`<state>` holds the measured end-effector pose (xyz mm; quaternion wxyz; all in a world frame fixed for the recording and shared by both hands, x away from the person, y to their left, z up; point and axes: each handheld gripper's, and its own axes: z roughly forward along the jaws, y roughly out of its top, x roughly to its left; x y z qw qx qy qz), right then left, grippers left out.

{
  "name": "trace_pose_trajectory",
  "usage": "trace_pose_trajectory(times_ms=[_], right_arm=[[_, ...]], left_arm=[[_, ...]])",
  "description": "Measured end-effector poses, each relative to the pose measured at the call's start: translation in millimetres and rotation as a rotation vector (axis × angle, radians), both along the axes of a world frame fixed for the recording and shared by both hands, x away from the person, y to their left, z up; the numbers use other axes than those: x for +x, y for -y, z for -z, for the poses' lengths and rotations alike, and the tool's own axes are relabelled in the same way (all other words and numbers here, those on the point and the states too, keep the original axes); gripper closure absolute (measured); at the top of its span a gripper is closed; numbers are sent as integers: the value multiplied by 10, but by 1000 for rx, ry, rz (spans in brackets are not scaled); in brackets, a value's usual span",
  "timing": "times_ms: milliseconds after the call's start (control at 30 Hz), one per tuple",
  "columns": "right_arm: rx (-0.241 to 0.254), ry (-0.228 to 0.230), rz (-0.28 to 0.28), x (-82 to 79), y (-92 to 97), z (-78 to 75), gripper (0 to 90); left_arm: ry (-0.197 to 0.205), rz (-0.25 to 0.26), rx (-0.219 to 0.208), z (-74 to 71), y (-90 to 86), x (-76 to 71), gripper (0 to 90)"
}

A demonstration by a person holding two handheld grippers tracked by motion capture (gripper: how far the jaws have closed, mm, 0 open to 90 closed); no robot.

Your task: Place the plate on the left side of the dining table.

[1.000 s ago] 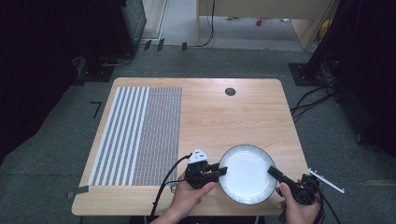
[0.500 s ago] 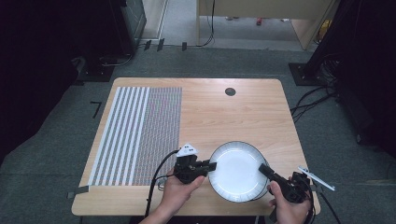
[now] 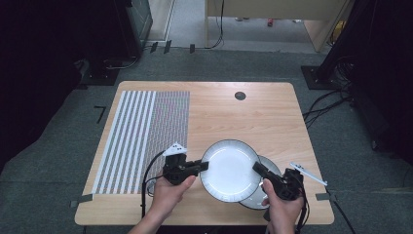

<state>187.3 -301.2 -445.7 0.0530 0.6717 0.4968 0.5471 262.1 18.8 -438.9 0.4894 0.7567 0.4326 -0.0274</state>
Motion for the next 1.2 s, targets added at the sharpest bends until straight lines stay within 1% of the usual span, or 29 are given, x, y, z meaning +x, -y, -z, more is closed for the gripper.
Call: trace_pose_trajectory(times_ms=[67,133,200,233,267,300,367,400,433,500,533,567,600,667,700,733,767,800,833,867,900,933,967,1000,1033,1067,1100,1133,1200], right_arm=[[3,1,-8,82,-117,-27,839],[6,3,-12,126,-175,-37,839],[11,4,-19,176,-235,-47,839],[11,4,-19,176,-235,-47,839],[12,10,-23,235,-303,-55,839],[12,10,-23,235,-303,-55,839],[20,5,-23,281,-361,-63,838],[23,4,-28,340,-444,-73,838],[29,2,-31,367,-484,-80,838],[27,2,-38,418,-551,-85,838],[31,-3,-41,445,-592,-91,839],[31,-2,-44,473,-629,-94,839],[32,-2,-48,498,-667,-98,838],[34,-5,-53,546,-739,-105,838],[38,-5,-56,569,-775,-107,838],[40,-7,-59,590,-808,-109,837],[42,-7,-63,609,-841,-110,837],[44,-10,-66,629,-873,-110,837],[47,-12,-68,650,-905,-107,836],[53,-17,-70,677,-945,-103,836],[57,-19,-72,694,-974,-102,836],[54,-20,-73,718,-1013,-103,836],[55,-20,-75,741,-1055,-105,835],[57,-23,-78,765,-1099,-111,835],[57,-23,-78,765,-1099,-111,835],[53,-20,-83,792,-1140,-112,835],[53,-23,-94,850,-1240,-122,836],[53,-23,-94,850,-1240,-122,836],[57,-32,-108,925,-1357,-129,836]], left_arm=[[-2,-17,-6,-24,-101,42,794],[-1,-23,-7,-32,-135,55,795],[6,-33,-4,-51,-197,79,795],[5,-37,-3,-61,-228,91,795],[7,-41,0,-71,-267,110,794],[5,-46,1,-80,-300,126,794],[3,-58,-1,-96,-372,161,795],[2,-64,-1,-105,-412,178,797],[-1,-78,-3,-121,-480,205,798],[4,-85,8,-144,-559,231,797],[4,-85,8,-144,-559,231,796],[4,-96,11,-161,-637,252,796],[4,-96,11,-161,-637,252,796],[-1,-109,10,-169,-709,276,795],[-6,-116,10,-175,-782,300,796],[-6,-116,10,-175,-782,300,796],[-13,-122,10,-180,-851,326,796],[-13,-122,10,-180,-851,326,796],[-22,-125,12,-183,-933,352,796],[-22,-125,12,-183,-933,352,796],[-27,-138,10,-182,-996,371,796],[-27,-138,10,-182,-996,371,796],[-36,-154,2,-182,-1081,395,798],[-36,-154,2,-182,-1081,395,799],[-37,-161,0,-183,-1126,406,799],[-39,-171,-2,-187,-1166,415,799],[-39,-180,1,-195,-1220,425,799],[-40,-185,3,-200,-1252,431,799],[-42,-197,7,-211,-1339,445,798]])
